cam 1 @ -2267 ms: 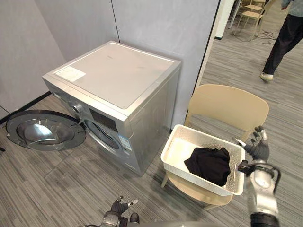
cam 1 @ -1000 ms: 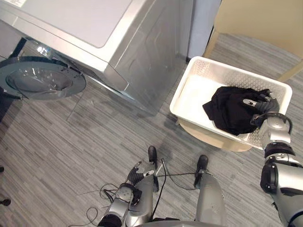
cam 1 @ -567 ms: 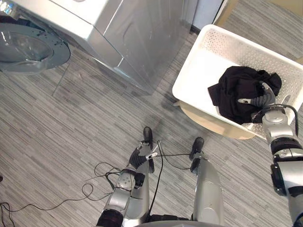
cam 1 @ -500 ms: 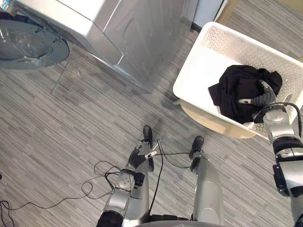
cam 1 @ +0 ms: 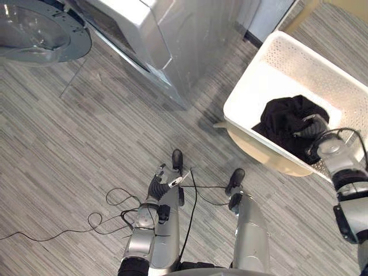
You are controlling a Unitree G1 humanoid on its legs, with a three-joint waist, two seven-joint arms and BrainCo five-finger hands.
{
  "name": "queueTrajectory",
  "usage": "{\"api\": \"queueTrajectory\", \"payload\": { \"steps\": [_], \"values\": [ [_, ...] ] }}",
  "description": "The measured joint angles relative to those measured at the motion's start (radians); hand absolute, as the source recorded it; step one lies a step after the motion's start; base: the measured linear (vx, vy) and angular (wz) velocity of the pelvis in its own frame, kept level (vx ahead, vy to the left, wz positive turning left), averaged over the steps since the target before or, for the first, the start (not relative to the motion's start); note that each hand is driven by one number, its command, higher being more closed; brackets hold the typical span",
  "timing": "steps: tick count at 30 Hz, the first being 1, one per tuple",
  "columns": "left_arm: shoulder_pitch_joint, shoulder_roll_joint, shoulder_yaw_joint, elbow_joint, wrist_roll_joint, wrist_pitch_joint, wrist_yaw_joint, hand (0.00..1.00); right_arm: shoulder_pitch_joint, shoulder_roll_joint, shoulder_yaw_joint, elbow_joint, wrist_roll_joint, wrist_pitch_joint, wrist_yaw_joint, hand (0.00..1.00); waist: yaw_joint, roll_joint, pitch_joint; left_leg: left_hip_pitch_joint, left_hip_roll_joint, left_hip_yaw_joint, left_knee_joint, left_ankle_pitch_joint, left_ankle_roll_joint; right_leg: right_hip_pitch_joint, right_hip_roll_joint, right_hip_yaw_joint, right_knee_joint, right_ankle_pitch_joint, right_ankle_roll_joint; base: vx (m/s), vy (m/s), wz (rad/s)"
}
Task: Pick up the laundry basket with both hands and put the clothes into the washing machine.
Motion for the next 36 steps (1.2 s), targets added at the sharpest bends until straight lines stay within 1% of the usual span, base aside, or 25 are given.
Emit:
{"api": "queueTrajectory", "payload": {
  "steps": [3, 4, 5, 7, 8, 10, 11, 12, 13, 14, 15, 17, 18, 19, 20, 21, 23, 25, 27, 29, 31, 32, 33, 34, 36],
  "values": [
    [-0.001, 0.003, 0.019, 0.002, -0.003, 0.001, 0.02, 0.0, 0.099, 0.101, -0.137, -0.081, 0.136, -0.008, -0.001, 1.0, 0.0, -0.003, -0.002, 0.033, -0.001, 0.0, 0.002, 0.0, 0.0, 0.043, -0.003, -0.013, 0.0, -0.007, -0.005, 0.04, -0.054, 0.15],
    [-0.005, 0.003, 0.033, 0.009, -0.017, 0.001, 0.027, 0.0, 0.138, 0.132, -0.187, -0.128, 0.172, -0.004, 0.002, 1.0, 0.0, -0.004, -0.002, 0.049, -0.001, 0.001, 0.001, -0.001, 0.0, 0.062, -0.005, -0.018, -0.002, -0.009, -0.004, 0.02, -0.05, 0.14],
    [-0.015, 0.005, 0.045, 0.038, -0.059, -0.001, 0.039, 0.0, 0.197, 0.157, -0.254, -0.204, 0.183, 0.001, 0.001, 1.0, 0.0, -0.004, -0.002, 0.073, -0.001, 0.001, 0.0, -0.001, 0.0, 0.091, -0.006, -0.024, -0.003, -0.011, -0.003, 0.01, -0.045, 0.14],
    [-0.021, 0.007, 0.05, 0.072, -0.09, -0.002, 0.041, 0.0, 0.247, 0.161, -0.319, -0.293, 0.183, 0.017, 0.001, 1.0, 0.0, -0.005, -0.002, 0.099, -0.002, 0.001, 0.0, -0.003, 0.003, 0.119, -0.008, -0.027, -0.005, -0.011, -0.002, -0.01, -0.032, 0.1],
    [-0.032, 0.01, 0.057, 0.131, -0.147, -0.002, 0.042, 0.0, 0.322, 0.163, -0.441, -0.466, 0.201, 0.018, -0.022, 1.0, -0.002, -0.011, -0.004, 0.145, -0.001, 0.011, 0.0, -0.014, 0.004, 0.17, -0.009, -0.03, -0.013, -0.014, 0.002, -0.04, -0.023, 0.06],
    [-0.032, 0.014, 0.057, 0.17, -0.19, -0.004, 0.041, 0.0, 0.366, 0.169, -0.53, -0.589, 0.227, 0.014, -0.049, 1.0, -0.005, -0.019, -0.009, 0.179, -0.001, 0.019, 0.0, -0.023, 0.008, 0.205, -0.01, -0.03, -0.018, -0.016, 0.005, -0.02, -0.012, 0.02],
    [-0.03, 0.019, 0.067, 0.217, -0.235, -0.009, 0.04, 0.0, 0.399, 0.17, -0.603, -0.684, 0.257, 0.004, -0.08, 1.0, -0.007, -0.037, -0.022, 0.212, -0.002, 0.032, 0.0, -0.033, 0.012, 0.235, -0.017, -0.03, -0.02, -0.026, 0.017, 0.0, -0.035, 0.01],
    [-0.026, 0.032, 0.077, 0.272, -0.288, -0.009, 0.04, 0.0, 0.424, 0.174, -0.66, -0.746, 0.286, -0.018, -0.11, 1.0, -0.007, -0.061, -0.054, 0.239, -0.002, 0.041, -0.005, -0.037, 0.013, 0.26, -0.019, -0.034, -0.026, -0.038, 0.019, 0.0, -0.041, -0.02],
    [-0.021, 0.041, 0.082, 0.3, -0.314, -0.009, 0.04, 0.0, 0.433, 0.178, -0.685, -0.77, 0.295, -0.026, -0.121, 1.0, -0.007, -0.075, -0.074, 0.253, -0.002, 0.046, -0.013, -0.037, 0.012, 0.273, -0.02, -0.044, -0.036, -0.04, 0.019, 0.05, -0.053, -0.12],
    [-0.011, 0.054, 0.089, 0.33, -0.339, -0.009, 0.038, 0.0, 0.439, 0.187, -0.711, -0.798, 0.302, -0.034, -0.135, 1.0, -0.007, -0.098, -0.1, 0.276, -0.001, 0.056, -0.026, -0.038, 0.012, 0.295, -0.023, -0.069, -0.047, -0.039, 0.02, 0.08, -0.036, -0.25],
    [0.005, 0.072, 0.11, 0.377, -0.375, -0.008, 0.034, 0.0, 0.445, 0.195, -0.738, -0.828, 0.304, -0.054, -0.158, 1.0, -0.007, -0.129, -0.143, 0.317, -0.003, 0.07, -0.052, -0.038, 0.012, 0.333, -0.031, -0.103, -0.075, -0.032, 0.025, 0.09, -0.03, -0.21],
    [0.011, 0.082, 0.134, 0.414, -0.402, -0.008, 0.035, 0.0, 0.462, 0.195, -0.759, -0.855, 0.326, -0.067, -0.178, 1.0, -0.01, -0.143, -0.188, 0.353, -0.007, 0.071, -0.081, -0.037, 0.012, 0.371, -0.03, -0.115, -0.104, -0.013, 0.036, 0.13, -0.035, -0.02],
    [0.02, 0.08, 0.16, 0.44, -0.424, -0.007, 0.034, 0.0, 0.465, 0.195, -0.772, -0.862, 0.33, -0.073, -0.183, 1.0, -0.02, -0.146, -0.223, 0.385, -0.016, 0.07, -0.106, -0.036, 0.012, 0.404, -0.03, -0.121, -0.13, -0.007, 0.042, 0.18, -0.049, 0.11],
    [0.042, 0.079, 0.177, 0.449, -0.445, -0.007, 0.036, 0.0, 0.465, 0.195, -0.775, -0.862, 0.338, -0.077, -0.194, 1.0, -0.03, -0.142, -0.264, 0.41, -0.018, 0.069, -0.129, -0.036, 0.013, 0.434, -0.03, -0.126, -0.159, 0.001, 0.048, 0.16, -0.039, 0.1],
    [0.054, 0.078, 0.189, 0.449, -0.455, -0.007, 0.036, 0.0, 0.466, 0.195, -0.776, -0.86, 0.34, -0.079, -0.199, 1.0, -0.033, -0.139, -0.285, 0.42, -0.021, 0.069, -0.139, -0.034, 0.014, 0.447, -0.028, -0.128, -0.176, 0.014, 0.043, 0.18, -0.031, 0.03],
    [0.075, 0.076, 0.215, 0.448, -0.466, -0.007, 0.04, 0.0, 0.466, 0.194, -0.777, -0.857, 0.352, -0.082, -0.202, 1.0, -0.033, -0.133, -0.324, 0.439, -0.024, 0.07, -0.158, -0.031, 0.013, 0.471, -0.019, -0.127, -0.215, 0.03, 0.05, 0.19, -0.021, -0.02],
    [0.093, 0.07, 0.271, 0.418, -0.504, -0.007, 0.047, 0.0, 0.462, 0.193, -0.776, -0.856, 0.371, -0.083, -0.204, 1.0, -0.032, -0.122, -0.362, 0.463, -0.029, 0.064, -0.175, -0.029, 0.014, 0.512, -0.008, -0.129, -0.274, 0.054, 0.052, 0.18, -0.007, 0.0],
    [0.129, 0.05, 0.365, 0.28, -0.572, -0.01, 0.079, 0.0, 0.447, 0.193, -0.776, -0.855, 0.382, -0.085, -0.204, 1.0, -0.033, -0.117, -0.383, 0.496, -0.037, 0.05, -0.182, -0.029, 0.015, 0.568, -0.001, -0.138, -0.326, 0.069, 0.06, 0.17, -0.007, 0.06],
    [0.139, 0.031, 0.43, 0.156, -0.604, -0.018, 0.105, 0.0, 0.432, 0.193, -0.776, -0.855, 0.381, -0.091, -0.205, 1.0, -0.033, -0.115, -0.398, 0.51, -0.044, 0.046, -0.19, -0.029, 0.015, 0.587, 0.002, -0.145, -0.339, 0.07, 0.059, 0.09, 0.001, 0.07],
    [0.14, 0.011, 0.467, -0.038, -0.635, -0.053, 0.158, 0.0, 0.389, 0.194, -0.771, -0.856, 0.381, -0.099, -0.205, 1.0, -0.034, -0.111, -0.408, 0.529, -0.047, 0.041, -0.191, -0.029, 0.015, 0.612, 0.003, -0.15, -0.351, 0.07, 0.059, 0.07, 0.001, 0.06],
    [0.136, 0.013, 0.466, -0.18, -0.62, -0.079, 0.195, 0.0, 0.354, 0.194, -0.737, -0.86, 0.382, -0.106, -0.205, 1.0, -0.039, -0.103, -0.419, 0.551, -0.049, 0.043, -0.194, -0.029, 0.015, 0.633, 0.003, -0.148, -0.356, 0.07, 0.059, 0.04, 0.0, -0.02],
    [0.117, 0.016, 0.459, -0.261, -0.592, -0.097, 0.218, 0.0, 0.33, 0.194, -0.701, -0.865, 0.383, -0.12, -0.202, 1.0, -0.041, -0.094, -0.425, 0.57, -0.049, 0.047, -0.198, -0.029, 0.015, 0.644, 0.003, -0.143, -0.362, 0.07, 0.059, 0.01, 0.007, -0.11],
    [0.096, 0.031, 0.431, -0.313, -0.536, -0.117, 0.239, 0.0, 0.309, 0.195, -0.662, -0.881, 0.403, -0.127, -0.196, 1.0, -0.043, -0.082, -0.433, 0.586, -0.048, 0.055, -0.208, -0.029, 0.015, 0.654, 0.005, -0.135, -0.364, 0.07, 0.059, 0.0, 0.007, -0.12],
    [0.083, 0.043, 0.411, -0.332, -0.517, -0.125, 0.244, 0.0, 0.302, 0.195, -0.643, -0.893, 0.41, -0.133, -0.196, 1.0, -0.045, -0.076, -0.437, 0.592, -0.048, 0.057, -0.212, -0.029, 0.015, 0.654, 0.006, -0.132, -0.363, 0.07, 0.059, -0.02, 0.01, -0.13],
    [0.012, 0.113, 0.314, -0.394, -0.478, -0.14, 0.252, 0.0, 0.247, 0.198, -0.551, -0.913, 0.436, -0.145, -0.191, 1.0, -0.053, -0.058, -0.448, 0.616, -0.043, 0.075, -0.225, -0.029, 0.014, 0.656, 0.01, -0.11, -0.363, 0.073, 0.056, -0.04, 0.017, -0.25]
  ]
}}
